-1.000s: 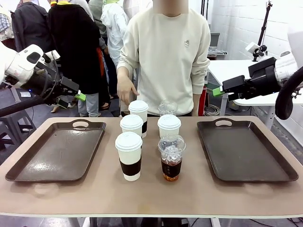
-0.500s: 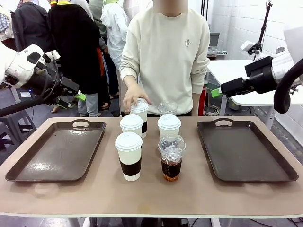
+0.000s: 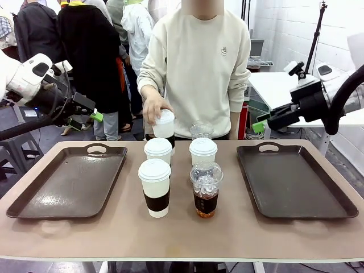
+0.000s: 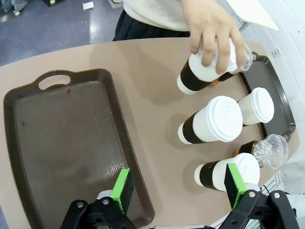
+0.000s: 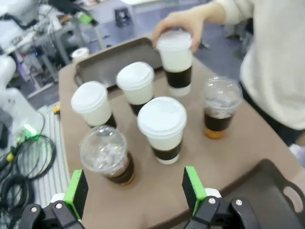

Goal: Distribute the coffee onto the tray.
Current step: Pick up one iced Americano and place it on the right Handle tray.

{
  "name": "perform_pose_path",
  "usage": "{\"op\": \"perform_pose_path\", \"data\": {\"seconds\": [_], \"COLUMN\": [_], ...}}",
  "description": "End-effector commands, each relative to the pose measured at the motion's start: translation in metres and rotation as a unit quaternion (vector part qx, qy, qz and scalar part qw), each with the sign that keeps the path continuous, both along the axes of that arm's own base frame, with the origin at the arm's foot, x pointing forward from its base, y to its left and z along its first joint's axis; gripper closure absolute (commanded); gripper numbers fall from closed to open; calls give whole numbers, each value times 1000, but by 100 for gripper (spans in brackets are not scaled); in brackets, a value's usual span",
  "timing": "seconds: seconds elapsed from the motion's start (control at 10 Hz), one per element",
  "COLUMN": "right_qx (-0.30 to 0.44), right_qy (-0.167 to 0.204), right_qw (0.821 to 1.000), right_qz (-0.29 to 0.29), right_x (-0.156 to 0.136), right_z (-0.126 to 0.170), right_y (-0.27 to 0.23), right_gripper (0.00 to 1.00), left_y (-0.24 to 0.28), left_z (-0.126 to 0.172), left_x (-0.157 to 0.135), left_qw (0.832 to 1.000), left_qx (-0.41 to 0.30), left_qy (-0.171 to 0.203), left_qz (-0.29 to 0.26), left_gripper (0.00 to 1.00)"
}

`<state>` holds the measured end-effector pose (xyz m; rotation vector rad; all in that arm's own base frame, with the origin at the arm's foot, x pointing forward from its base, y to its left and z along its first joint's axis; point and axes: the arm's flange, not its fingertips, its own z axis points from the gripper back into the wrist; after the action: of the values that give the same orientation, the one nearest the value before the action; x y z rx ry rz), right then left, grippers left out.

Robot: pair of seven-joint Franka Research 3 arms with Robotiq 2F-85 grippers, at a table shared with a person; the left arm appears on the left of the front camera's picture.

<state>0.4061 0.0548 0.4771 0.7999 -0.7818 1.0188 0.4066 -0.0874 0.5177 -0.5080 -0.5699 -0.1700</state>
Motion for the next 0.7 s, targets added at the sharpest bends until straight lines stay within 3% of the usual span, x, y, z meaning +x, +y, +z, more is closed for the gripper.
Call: {"op": "perform_pose_path", "data": {"seconds": [0.0, 0.2, 0.3, 0.6], "right_qx": [-26, -45, -51, -33], "right_qy": [-22, -55, -34, -31], "right_qw": [998, 995, 997, 997], "right_qz": [45, 64, 47, 55], "right_x": [7, 5, 7, -2], "right_z": [-6, -13, -9, -14], "right_y": [-9, -7, -7, -7], "right_gripper": [0, 0, 0, 0], "left_y": [0, 0, 0, 0], "left_z": [-1, -1, -1, -1], "left_x": [1, 1, 1, 1], "left_qw": [1000, 1000, 1000, 1000], "left_qx": [-11, -11, -11, -11], "left_qy": [4, 4, 4, 4], "left_qz": [1, 1, 1, 1], "left_gripper": [0, 0, 0, 0]}}
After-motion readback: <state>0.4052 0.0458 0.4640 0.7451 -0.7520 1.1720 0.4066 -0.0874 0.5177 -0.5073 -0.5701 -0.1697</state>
